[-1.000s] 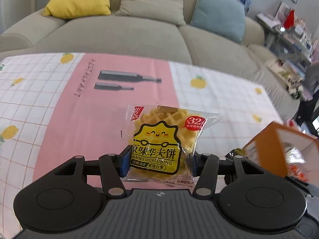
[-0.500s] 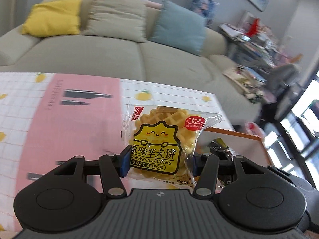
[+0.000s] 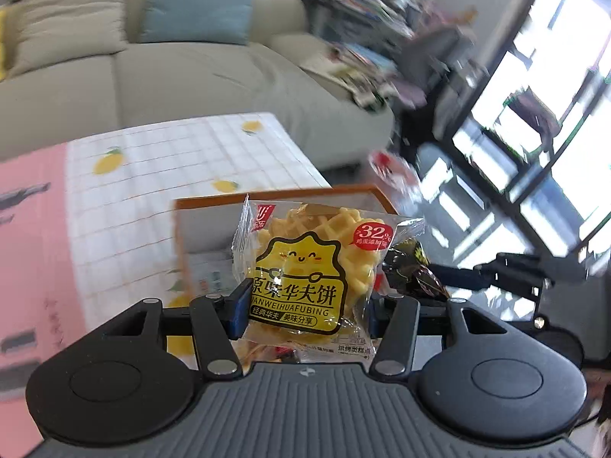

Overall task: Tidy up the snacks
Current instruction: 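Carry waffle pack with left tool while right tool carries chocolate snack into the box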

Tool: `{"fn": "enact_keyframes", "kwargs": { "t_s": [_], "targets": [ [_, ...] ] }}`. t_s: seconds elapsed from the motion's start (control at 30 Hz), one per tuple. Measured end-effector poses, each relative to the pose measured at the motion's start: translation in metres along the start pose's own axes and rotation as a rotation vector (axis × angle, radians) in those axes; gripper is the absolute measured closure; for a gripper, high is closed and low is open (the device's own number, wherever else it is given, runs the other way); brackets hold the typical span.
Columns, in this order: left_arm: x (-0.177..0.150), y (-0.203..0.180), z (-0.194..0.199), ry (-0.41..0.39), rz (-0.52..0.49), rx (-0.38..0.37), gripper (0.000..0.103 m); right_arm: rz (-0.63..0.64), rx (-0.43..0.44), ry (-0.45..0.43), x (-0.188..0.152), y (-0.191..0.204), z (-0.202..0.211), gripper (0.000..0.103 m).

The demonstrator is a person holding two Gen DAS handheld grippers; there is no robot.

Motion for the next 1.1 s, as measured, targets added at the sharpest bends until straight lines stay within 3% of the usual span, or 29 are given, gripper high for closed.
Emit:
{"fn": "enact_keyframes", "kwargs": {
  "t_s": [0.17, 0.37, 0.67, 0.9, 1.0, 1.1],
  "targets": [
    [0.001, -0.026, -0.050, 0.108, -0.138, -0.035, 0.041, 0.150, 0.022, 0.111, -0.017, -0.028, -0.029, 0.069],
    [0.004, -0.047, -0.092, 0.207, -0.307, -0.070, 0.041, 0.366, 0.113, 0.218, -0.030, -0.046, -0.067, 0.069],
    [-0.002, -0.057, -0.152, 0.338, -0.509, -0.075, 0.041, 0.603, 0.200, 0.305, -0.031, -0.065, -0.106, 0.069],
    [-0.001, -0.059, -0.175, 0.384, -0.558, -0.120, 0.036, 0.664, 0.244, 0.334, -0.036, -0.069, -0.133, 0.069],
    [-0.005, -0.054, -0.185, 0.411, -0.560, -0.120, 0.028, 0.672, 0.252, 0.358, -0.039, -0.071, -0.145, 0.068],
    [-0.004, -0.051, -0.190, 0.383, -0.540, -0.138, 0.022, 0.681, 0.262, 0.359, -0.039, -0.069, -0.149, 0.068]
  ]
}}
Point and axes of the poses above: each gripper's, at about its wrist camera, not at the fingertips, and z roughly against the way its jaws point, y to its left, x to its top, the point moved 9 cm from there along -z, roughly the way its jaws point, and after that the axes turned 3 degrees about -x, right-handed, at the moved point
